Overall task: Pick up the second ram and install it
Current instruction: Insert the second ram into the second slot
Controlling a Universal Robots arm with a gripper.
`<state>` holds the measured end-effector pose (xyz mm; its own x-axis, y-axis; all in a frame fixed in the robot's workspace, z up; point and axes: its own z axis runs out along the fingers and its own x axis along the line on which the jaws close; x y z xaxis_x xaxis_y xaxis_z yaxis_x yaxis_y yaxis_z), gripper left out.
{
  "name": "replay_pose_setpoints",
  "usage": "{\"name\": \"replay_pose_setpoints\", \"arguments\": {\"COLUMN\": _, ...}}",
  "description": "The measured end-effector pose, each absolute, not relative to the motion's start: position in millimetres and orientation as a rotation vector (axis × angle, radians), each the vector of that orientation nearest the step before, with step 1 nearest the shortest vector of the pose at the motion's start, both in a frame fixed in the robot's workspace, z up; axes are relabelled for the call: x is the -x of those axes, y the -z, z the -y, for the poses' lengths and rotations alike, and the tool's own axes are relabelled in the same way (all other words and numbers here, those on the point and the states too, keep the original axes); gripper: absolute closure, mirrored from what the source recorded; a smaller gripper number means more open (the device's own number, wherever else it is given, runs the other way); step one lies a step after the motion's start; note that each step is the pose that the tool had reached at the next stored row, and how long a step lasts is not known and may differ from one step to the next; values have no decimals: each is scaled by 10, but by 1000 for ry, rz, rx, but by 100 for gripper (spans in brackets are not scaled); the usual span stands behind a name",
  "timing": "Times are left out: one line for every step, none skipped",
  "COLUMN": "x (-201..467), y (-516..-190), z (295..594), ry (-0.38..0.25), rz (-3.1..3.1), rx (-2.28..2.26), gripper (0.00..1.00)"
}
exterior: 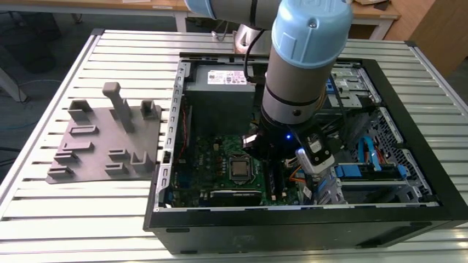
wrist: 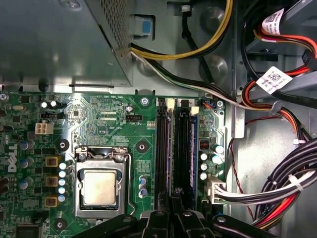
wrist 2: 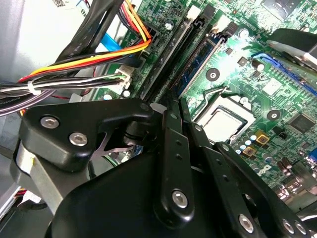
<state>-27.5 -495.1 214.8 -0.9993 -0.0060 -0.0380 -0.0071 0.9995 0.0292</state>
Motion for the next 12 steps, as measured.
{"name": "replay_pose_setpoints", "arguments": {"x": 275, "y": -2144, "z": 4951, "ry": -46, "rz": -3103, "rx": 10, "gripper": 89}}
{"name": "replay_pose_setpoints", "arguments": {"x": 275, "y": -2143, "z": 4951, "ry": -46, "rz": -3103, "rx": 10, "gripper": 89}}
{"name": "replay_pose_setpoints", "arguments": {"x": 275, "y": -2143, "z": 4951, "ry": -46, "rz": -3103, "rx": 10, "gripper": 89}}
{"name": "replay_pose_setpoints", "arguments": {"x": 275, "y": -2143, "z": 4951, "ry": -45, "rz": -3103, "rx": 10, "gripper": 89}}
{"name": "replay_pose_setpoints", "arguments": {"x": 274, "y": -2143, "z": 4951, "ry": -46, "rz": -3103, "rx": 10, "gripper": 89}}
{"name": "replay_pose_setpoints", "arguments": {"x": 275, "y": -2142, "z": 4951, "ry": -46, "rz": -3103, "rx": 10, "gripper": 89}}
{"name": "replay_pose_setpoints", "arguments": {"x": 275, "y": -2142, "z": 4950, "ry": -46, "rz": -3103, "rx": 10, "gripper": 89}}
{"name": "replay_pose_setpoints", "arguments": {"x": 275, "y": -2141, "z": 4950, "ry": -46, "rz": -3103, "rx": 10, "gripper": 88}}
{"name": "replay_pose_setpoints", "arguments": {"x": 275, "y": -2141, "z": 4950, "ry": -46, "rz": -3103, "rx": 10, "gripper": 88}}
{"name": "replay_pose_setpoints", "arguments": {"x": 274, "y": -2141, "z": 4950, "ry": -46, "rz": -3103, "rx": 10, "gripper": 82}}
{"name": "replay_pose_setpoints", "arguments": {"x": 275, "y": -2141, "z": 4950, "ry": -46, "rz": -3103, "rx": 10, "gripper": 82}}
{"name": "replay_pose_setpoints", "arguments": {"x": 275, "y": -2147, "z": 4951, "ry": -46, "rz": -3103, "rx": 10, "gripper": 82}}
